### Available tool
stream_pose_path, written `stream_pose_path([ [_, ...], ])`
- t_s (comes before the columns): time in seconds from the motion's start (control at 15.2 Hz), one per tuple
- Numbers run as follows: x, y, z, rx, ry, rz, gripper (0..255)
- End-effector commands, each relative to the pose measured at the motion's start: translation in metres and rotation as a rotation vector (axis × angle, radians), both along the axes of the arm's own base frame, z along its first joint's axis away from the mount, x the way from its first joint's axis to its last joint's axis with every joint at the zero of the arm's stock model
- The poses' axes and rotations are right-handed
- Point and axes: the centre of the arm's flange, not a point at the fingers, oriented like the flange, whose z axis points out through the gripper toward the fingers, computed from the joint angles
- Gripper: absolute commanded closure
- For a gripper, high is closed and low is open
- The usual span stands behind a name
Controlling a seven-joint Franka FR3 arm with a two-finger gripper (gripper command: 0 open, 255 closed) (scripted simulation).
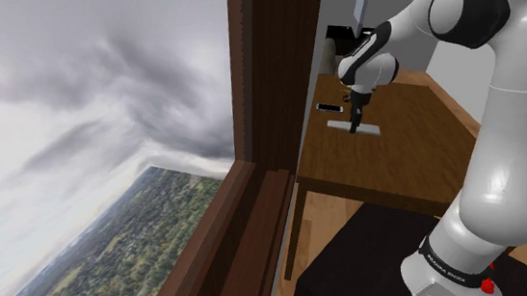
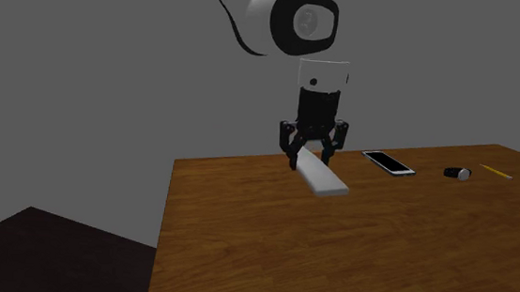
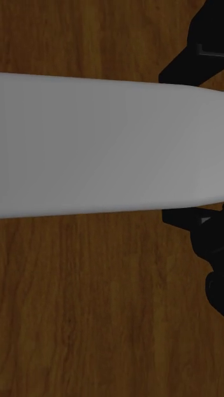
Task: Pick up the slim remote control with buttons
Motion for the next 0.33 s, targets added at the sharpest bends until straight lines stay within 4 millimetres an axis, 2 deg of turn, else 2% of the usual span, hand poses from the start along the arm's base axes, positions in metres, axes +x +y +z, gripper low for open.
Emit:
stream_pose_path([
  [0.0, -0.001, 0.0, 0.012, 0.0, 0.0, 0.0, 255],
  [0.13, -0.001, 0.0, 0.023, 0.0, 0.0, 0.0, 255],
  [0.26, -0.001, 0.0, 0.023, 0.0, 0.0, 0.0, 255],
])
